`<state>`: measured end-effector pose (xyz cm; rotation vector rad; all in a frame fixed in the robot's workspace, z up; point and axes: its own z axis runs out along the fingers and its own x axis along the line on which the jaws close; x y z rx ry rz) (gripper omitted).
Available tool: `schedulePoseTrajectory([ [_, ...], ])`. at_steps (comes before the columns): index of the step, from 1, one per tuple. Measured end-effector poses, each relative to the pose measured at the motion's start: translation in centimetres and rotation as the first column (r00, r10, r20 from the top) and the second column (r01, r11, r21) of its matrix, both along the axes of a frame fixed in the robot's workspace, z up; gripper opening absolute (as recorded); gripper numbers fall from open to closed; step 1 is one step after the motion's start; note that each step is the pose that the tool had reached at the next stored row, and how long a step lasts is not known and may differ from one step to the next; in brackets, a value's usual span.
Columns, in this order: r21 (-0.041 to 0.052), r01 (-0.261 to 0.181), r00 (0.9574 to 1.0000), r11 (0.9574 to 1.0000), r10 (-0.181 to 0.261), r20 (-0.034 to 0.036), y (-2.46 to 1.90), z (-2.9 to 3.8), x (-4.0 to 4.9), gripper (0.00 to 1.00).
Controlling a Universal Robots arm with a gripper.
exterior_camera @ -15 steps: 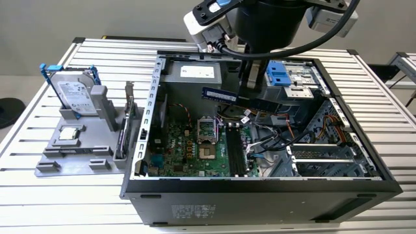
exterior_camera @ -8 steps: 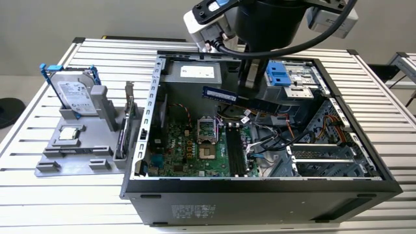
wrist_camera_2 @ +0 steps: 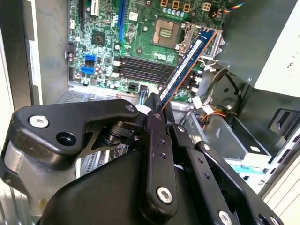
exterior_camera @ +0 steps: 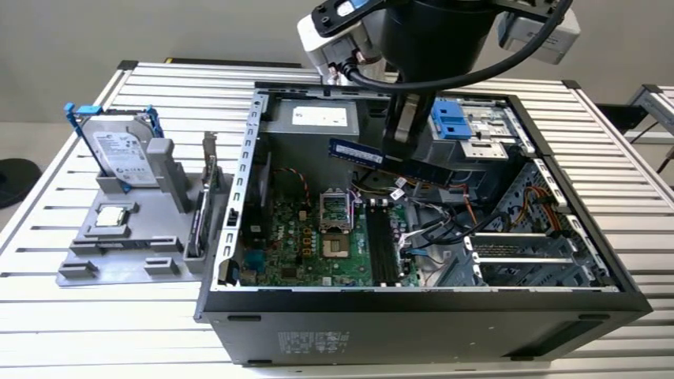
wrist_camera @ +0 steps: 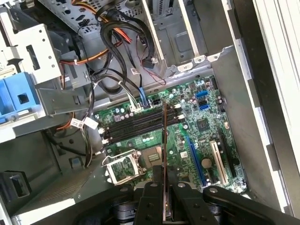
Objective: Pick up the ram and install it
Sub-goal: 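Insert the ram into the slot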
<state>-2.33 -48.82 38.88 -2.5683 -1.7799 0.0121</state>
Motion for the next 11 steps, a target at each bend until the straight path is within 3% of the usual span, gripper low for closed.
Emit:
schedulePoseTrajectory([
  [11, 0.0000, 0.062, 0.9981, 0.9981, -0.062, 0.0000, 0.00, 0.00, 0.00, 0.00],
])
